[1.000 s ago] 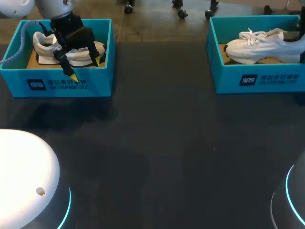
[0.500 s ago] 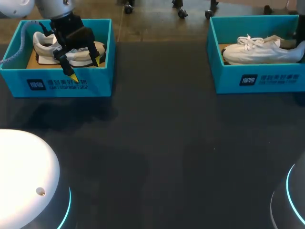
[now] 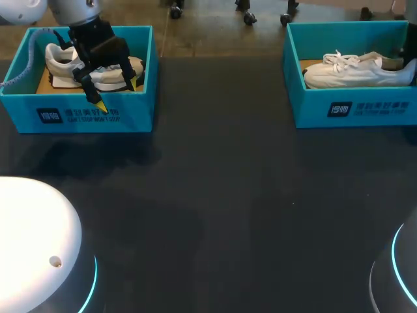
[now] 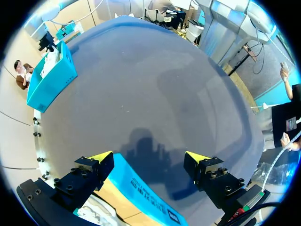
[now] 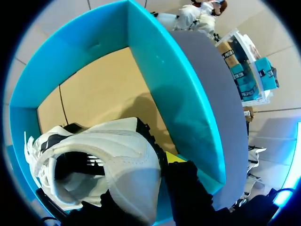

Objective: Take the shoe out of the shoebox, open the shoe tongue, remove and reinsert the insole, then place the shoe into the shoebox

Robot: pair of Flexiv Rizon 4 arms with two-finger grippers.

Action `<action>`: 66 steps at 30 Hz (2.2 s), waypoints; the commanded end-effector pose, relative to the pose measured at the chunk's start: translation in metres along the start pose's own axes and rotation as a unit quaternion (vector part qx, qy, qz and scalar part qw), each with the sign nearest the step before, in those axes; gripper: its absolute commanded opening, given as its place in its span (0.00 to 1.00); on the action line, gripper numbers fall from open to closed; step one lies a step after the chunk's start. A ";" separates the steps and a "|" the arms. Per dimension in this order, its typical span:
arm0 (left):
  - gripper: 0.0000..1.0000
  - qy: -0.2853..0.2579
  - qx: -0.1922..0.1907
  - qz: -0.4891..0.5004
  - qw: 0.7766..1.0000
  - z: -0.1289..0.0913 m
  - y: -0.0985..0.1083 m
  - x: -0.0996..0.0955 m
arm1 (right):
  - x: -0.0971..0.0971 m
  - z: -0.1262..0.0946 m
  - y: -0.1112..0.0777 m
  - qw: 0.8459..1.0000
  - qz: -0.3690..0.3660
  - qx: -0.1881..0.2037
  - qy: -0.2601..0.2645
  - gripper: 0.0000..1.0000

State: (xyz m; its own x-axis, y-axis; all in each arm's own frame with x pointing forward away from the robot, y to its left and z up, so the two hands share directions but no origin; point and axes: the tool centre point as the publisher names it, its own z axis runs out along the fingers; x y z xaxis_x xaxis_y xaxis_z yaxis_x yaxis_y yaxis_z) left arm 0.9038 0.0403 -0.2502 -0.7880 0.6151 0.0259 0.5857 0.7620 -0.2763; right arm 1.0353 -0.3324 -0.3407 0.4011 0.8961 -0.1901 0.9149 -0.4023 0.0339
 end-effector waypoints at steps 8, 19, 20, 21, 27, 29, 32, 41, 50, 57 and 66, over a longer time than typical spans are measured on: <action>1.00 0.001 -0.001 0.000 1.000 -0.001 0.000 0.000 | -0.003 0.007 -0.002 0.999 -0.051 -0.003 -0.008 0.00; 1.00 0.001 -0.001 0.000 1.000 -0.001 0.000 0.000 | -0.004 0.021 -0.007 0.998 -0.070 -0.002 0.002 0.00; 1.00 0.001 -0.001 0.000 1.000 -0.001 0.000 0.000 | -0.004 0.022 -0.008 0.998 -0.070 -0.002 0.002 0.00; 1.00 0.001 -0.001 0.000 1.000 -0.001 0.000 0.000 | -0.003 0.023 -0.008 0.998 -0.070 -0.002 0.003 0.00; 1.00 0.001 -0.001 0.000 1.000 -0.001 0.000 0.000 | -0.002 0.034 -0.012 0.998 -0.069 0.008 0.010 0.00; 1.00 0.001 -0.001 0.000 1.000 -0.001 0.000 0.000 | -0.001 0.040 -0.013 0.998 -0.068 0.008 0.013 0.00; 1.00 0.001 -0.001 0.000 1.000 -0.001 0.000 0.000 | -0.002 0.046 -0.013 0.997 -0.069 0.011 0.016 0.00; 1.00 0.001 -0.001 0.000 1.000 -0.001 0.000 0.000 | 0.000 0.059 -0.012 0.997 -0.075 0.013 0.019 0.00; 1.00 0.001 -0.001 0.000 1.000 -0.001 0.000 0.000 | -0.005 0.055 -0.017 0.997 -0.073 0.004 0.026 0.76; 1.00 0.001 -0.001 0.000 1.000 -0.001 0.000 0.000 | -0.010 0.031 -0.022 0.997 -0.071 -0.031 0.027 1.00; 1.00 0.001 -0.001 0.000 1.000 -0.001 0.000 0.000 | -0.013 -0.018 -0.025 0.995 -0.076 -0.060 0.021 1.00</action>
State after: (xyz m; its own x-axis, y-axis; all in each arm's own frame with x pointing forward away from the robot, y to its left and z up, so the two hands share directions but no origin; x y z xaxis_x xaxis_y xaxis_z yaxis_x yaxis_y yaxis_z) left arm 0.9038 0.0403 -0.2502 -0.7881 0.6150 0.0259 0.5856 0.7620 -0.2763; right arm 1.0194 -0.3311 -0.3442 0.2571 0.9534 -0.1580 0.9651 -0.2449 0.0927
